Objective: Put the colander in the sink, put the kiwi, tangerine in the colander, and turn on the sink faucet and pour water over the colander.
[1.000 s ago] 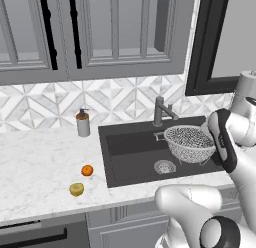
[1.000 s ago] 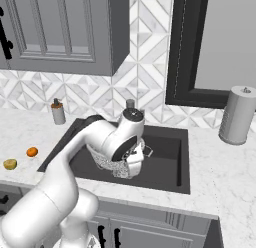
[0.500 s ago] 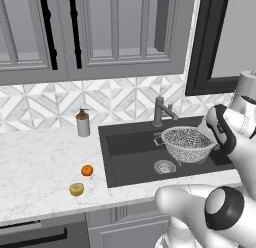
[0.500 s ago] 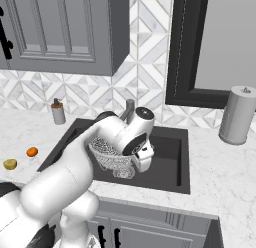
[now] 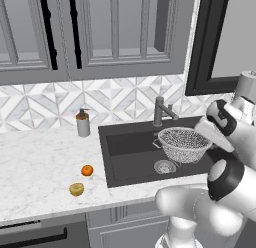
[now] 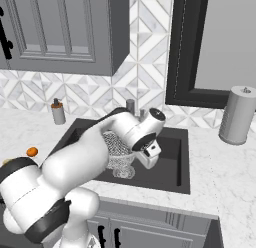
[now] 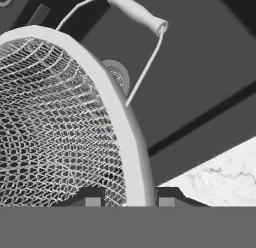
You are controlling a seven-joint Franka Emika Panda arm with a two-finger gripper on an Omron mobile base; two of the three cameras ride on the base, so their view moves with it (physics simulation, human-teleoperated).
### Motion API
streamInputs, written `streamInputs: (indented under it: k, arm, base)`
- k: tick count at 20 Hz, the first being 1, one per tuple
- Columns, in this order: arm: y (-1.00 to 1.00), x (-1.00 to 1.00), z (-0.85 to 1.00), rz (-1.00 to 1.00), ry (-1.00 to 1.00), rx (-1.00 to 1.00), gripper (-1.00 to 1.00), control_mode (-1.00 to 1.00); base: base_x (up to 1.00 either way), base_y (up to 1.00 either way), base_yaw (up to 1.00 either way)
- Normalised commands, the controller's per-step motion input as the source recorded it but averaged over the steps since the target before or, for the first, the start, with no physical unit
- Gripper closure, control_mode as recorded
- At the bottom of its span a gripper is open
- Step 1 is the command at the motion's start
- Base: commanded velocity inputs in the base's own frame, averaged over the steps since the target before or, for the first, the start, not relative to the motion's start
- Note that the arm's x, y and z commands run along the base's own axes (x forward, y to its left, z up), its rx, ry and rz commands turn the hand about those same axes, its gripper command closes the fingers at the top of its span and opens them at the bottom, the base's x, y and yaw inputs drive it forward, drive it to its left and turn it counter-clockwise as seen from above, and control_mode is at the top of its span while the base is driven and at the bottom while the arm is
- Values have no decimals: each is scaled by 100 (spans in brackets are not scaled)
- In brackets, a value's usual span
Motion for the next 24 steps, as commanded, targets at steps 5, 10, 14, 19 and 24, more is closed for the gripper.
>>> streamInputs:
  k: [5,10,14,19,24]
  arm:
    - [0,11,-21,4,0,10,100,-100]
    - [-1,20,-22,0,0,2,100,-100]
    - [0,26,-23,0,0,0,100,-100]
    - [4,27,-25,0,0,0,100,-100]
    - [6,30,-28,0,1,0,100,-100]
  base:
    - [0,0,0]
    - [0,0,0]
    - [0,0,0]
    - [0,0,0]
    - [0,0,0]
